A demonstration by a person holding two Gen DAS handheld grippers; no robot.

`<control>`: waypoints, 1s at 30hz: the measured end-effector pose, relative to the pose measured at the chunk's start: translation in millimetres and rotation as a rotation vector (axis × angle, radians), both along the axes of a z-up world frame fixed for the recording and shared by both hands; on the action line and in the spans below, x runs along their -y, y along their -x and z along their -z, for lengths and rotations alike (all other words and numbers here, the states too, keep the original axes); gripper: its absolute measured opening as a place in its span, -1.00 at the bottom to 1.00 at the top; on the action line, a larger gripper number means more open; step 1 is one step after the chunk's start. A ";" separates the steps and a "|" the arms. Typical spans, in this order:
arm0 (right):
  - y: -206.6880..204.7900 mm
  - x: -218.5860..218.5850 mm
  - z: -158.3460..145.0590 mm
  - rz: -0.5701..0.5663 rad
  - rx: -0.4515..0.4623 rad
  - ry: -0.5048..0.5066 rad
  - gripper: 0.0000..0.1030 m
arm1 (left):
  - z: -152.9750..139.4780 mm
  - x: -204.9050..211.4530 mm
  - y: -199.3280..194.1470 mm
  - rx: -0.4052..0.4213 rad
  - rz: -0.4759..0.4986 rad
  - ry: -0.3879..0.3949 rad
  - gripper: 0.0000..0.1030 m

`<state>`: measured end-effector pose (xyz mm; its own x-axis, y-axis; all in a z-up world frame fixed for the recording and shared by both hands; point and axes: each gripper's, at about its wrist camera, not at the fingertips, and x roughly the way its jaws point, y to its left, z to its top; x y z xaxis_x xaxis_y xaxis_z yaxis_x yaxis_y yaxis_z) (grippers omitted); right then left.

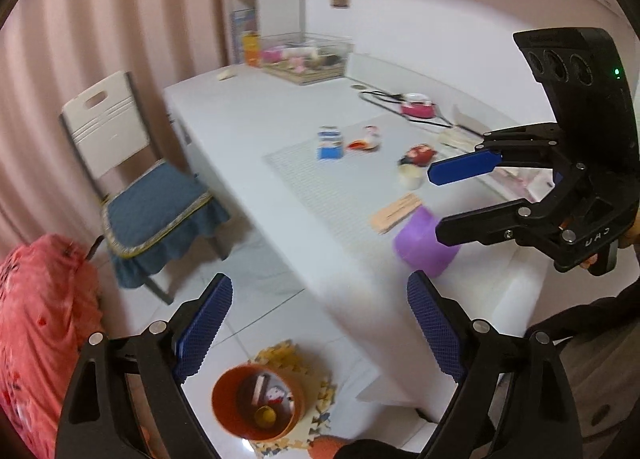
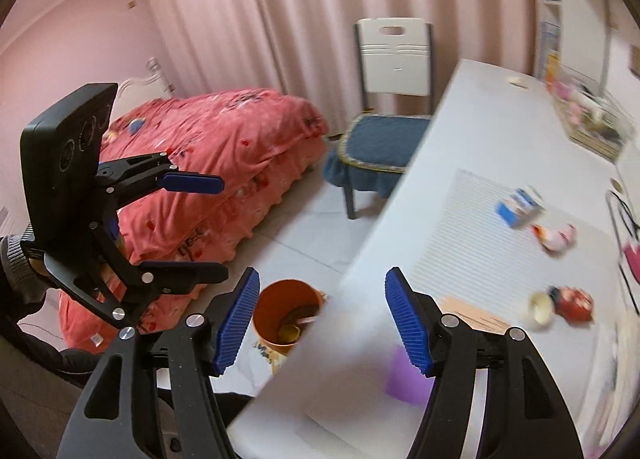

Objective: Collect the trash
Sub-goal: 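Move both open tools back up toward the desk, then grasp the red-and-white toy with the left tool while the right tool grasps the red owl figurine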

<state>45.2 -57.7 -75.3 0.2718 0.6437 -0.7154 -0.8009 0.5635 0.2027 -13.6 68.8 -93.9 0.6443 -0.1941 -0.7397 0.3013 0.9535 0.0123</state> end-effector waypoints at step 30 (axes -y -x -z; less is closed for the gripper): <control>-123.5 165.6 49.5 0.452 -0.092 0.024 0.27 | 18.9 127.0 -173.8 -0.052 0.398 -0.057 0.71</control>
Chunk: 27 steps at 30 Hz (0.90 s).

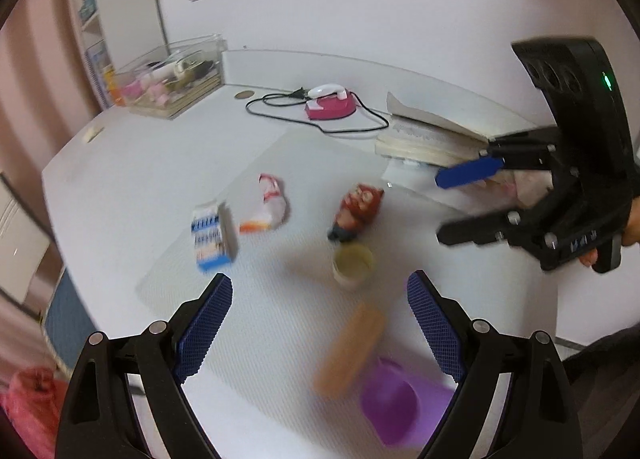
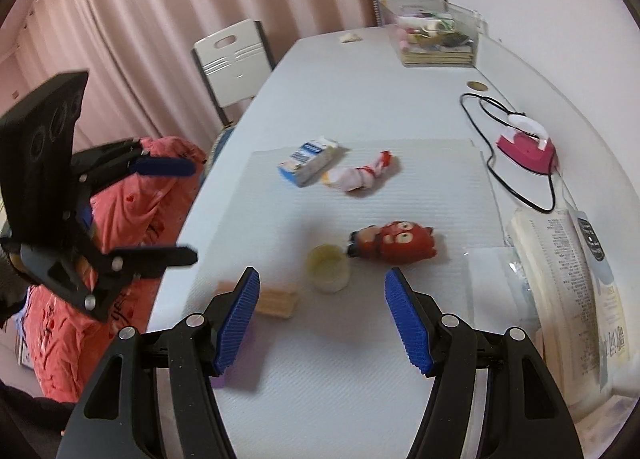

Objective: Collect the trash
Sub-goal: 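Grasp the red-and-white toy with the left tool while the right tool grasps the red owl figurine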

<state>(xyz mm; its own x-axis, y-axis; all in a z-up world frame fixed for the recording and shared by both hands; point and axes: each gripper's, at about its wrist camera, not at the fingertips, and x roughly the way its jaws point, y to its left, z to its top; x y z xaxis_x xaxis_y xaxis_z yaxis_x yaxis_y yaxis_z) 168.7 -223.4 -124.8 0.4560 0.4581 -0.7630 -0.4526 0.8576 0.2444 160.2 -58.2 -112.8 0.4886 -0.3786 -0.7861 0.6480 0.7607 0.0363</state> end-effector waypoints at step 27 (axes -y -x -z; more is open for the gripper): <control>-99.1 12.4 93.1 0.155 -0.186 -0.002 0.61 | 96.8 53.1 -143.4 -0.104 0.231 -0.162 0.44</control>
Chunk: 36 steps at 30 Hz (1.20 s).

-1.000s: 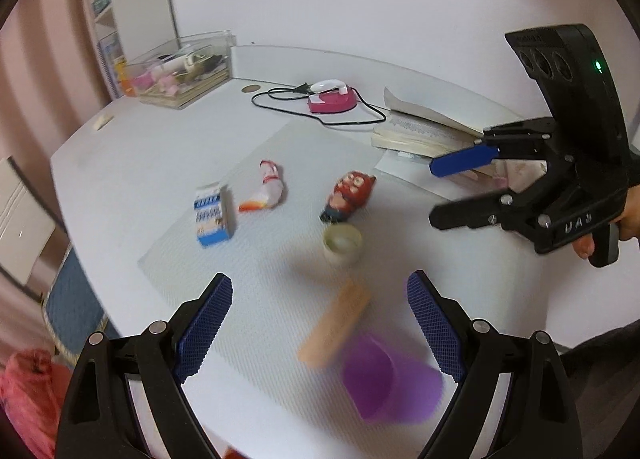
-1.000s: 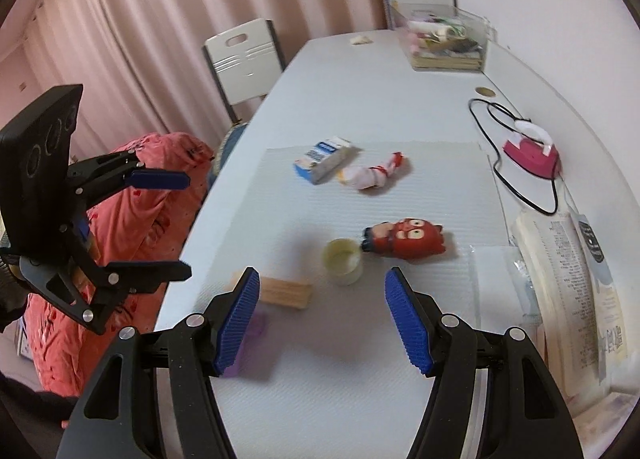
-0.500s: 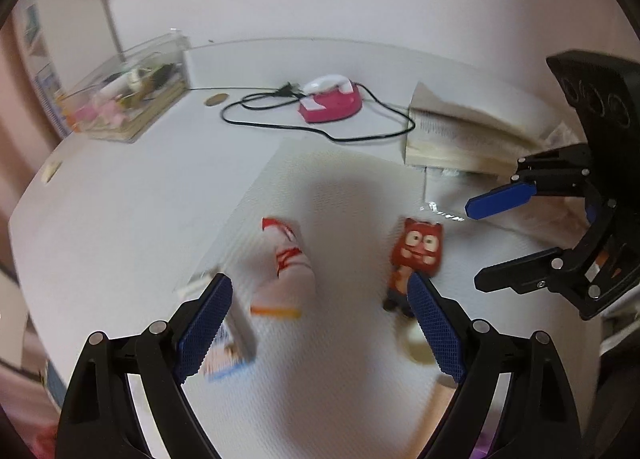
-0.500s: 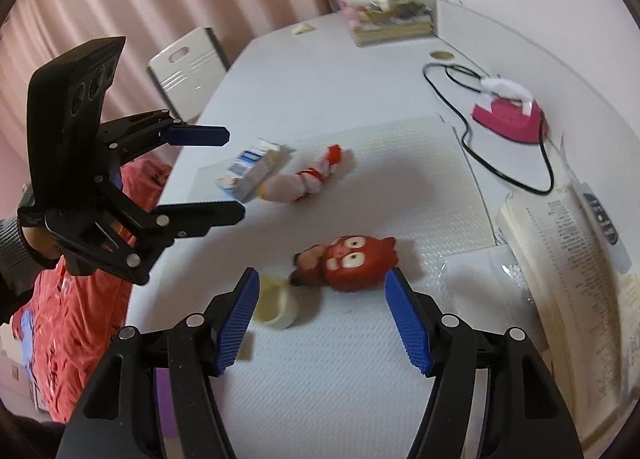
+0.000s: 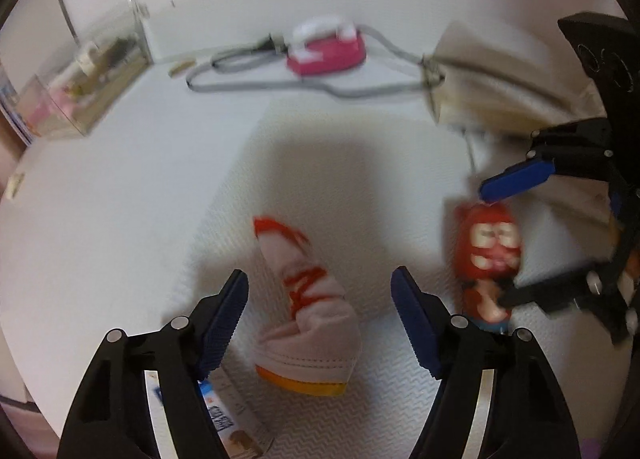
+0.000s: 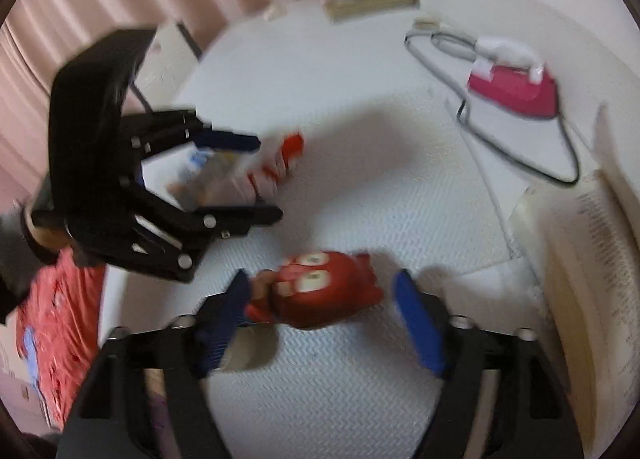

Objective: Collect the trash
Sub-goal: 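Grasp the red-and-white toy with the left tool while the right tool grasps the red owl figurine, then carry the toy and owl figurine down to the orange bin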

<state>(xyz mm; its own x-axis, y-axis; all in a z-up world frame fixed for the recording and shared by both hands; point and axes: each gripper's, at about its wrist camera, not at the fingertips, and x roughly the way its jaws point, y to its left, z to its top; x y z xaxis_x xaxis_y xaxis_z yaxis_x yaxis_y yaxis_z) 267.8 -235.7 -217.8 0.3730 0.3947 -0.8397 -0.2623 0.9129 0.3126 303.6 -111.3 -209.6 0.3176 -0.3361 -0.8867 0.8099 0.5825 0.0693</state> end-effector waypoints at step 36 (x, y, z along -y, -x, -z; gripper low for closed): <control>40.9 20.5 -54.3 -0.071 0.118 -0.139 -0.21 | -57.0 -13.3 74.0 0.017 -0.092 0.125 -0.42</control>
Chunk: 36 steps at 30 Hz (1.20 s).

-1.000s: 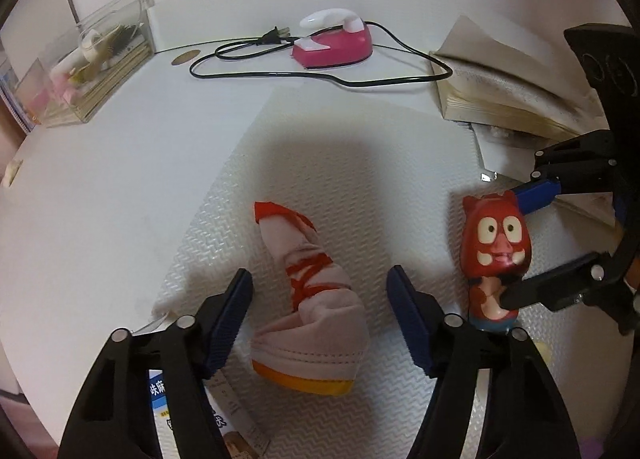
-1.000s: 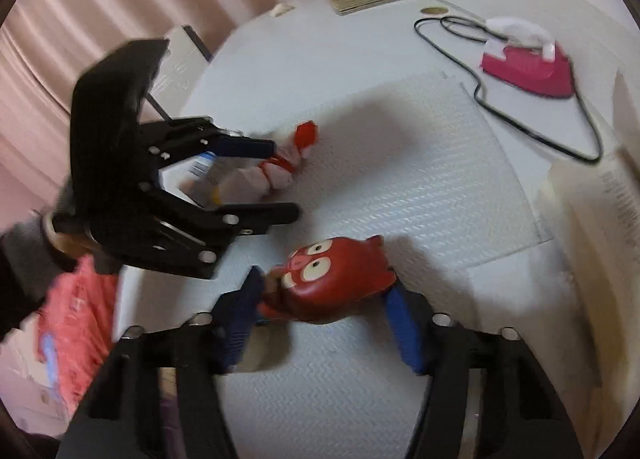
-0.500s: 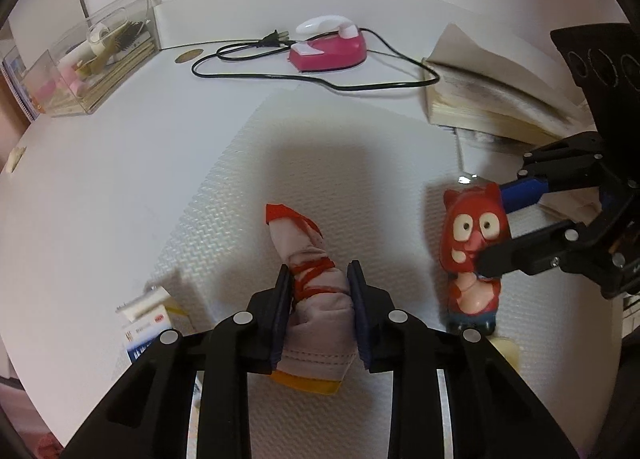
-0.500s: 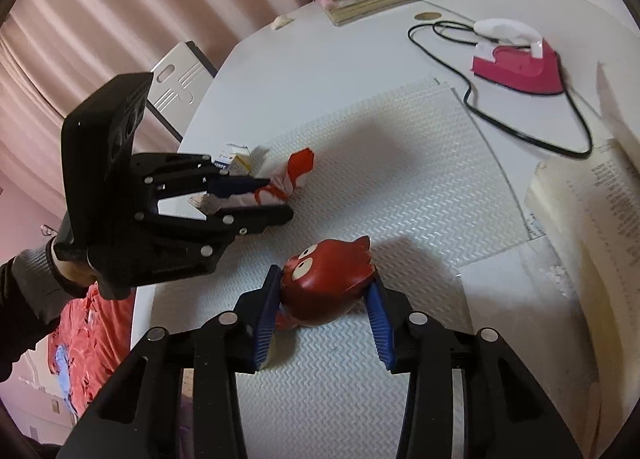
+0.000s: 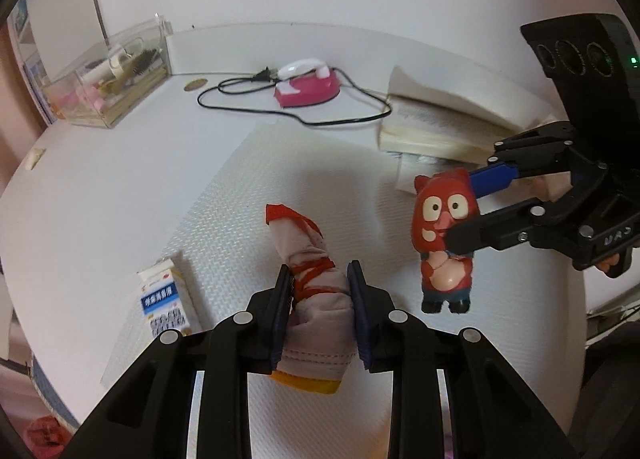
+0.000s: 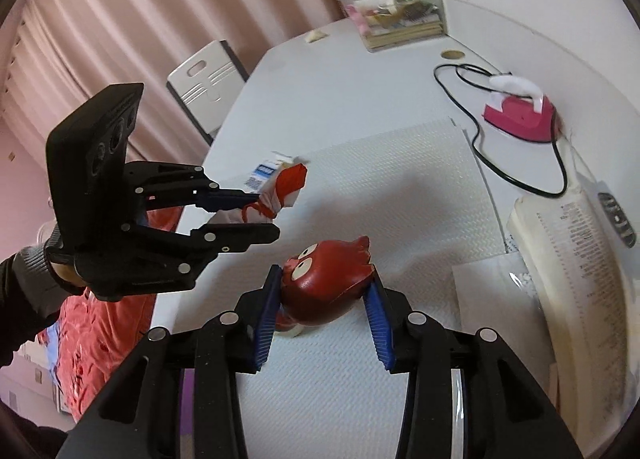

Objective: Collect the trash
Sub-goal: 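Carry the toy and owl figurine down to the orange bin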

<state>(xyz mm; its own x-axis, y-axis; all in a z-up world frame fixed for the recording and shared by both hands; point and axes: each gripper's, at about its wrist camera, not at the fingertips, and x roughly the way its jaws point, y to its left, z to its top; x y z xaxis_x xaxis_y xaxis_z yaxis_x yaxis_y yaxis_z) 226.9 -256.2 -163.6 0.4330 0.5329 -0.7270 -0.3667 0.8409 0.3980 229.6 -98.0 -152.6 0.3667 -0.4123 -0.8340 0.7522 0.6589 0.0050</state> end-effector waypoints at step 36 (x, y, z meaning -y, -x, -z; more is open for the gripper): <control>153.8 -165.4 -85.6 -0.614 0.091 -0.011 -0.21 | -75.9 -160.5 253.7 0.052 -0.567 0.037 -0.42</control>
<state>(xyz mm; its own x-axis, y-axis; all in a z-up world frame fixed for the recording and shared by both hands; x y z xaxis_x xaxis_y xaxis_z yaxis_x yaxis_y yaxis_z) 73.1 -90.9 -78.0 0.1052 0.7113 -0.6950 -0.8149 0.4623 0.3497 -24.1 62.5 -76.8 0.5795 -0.1674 -0.7976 0.2799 0.9600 0.0019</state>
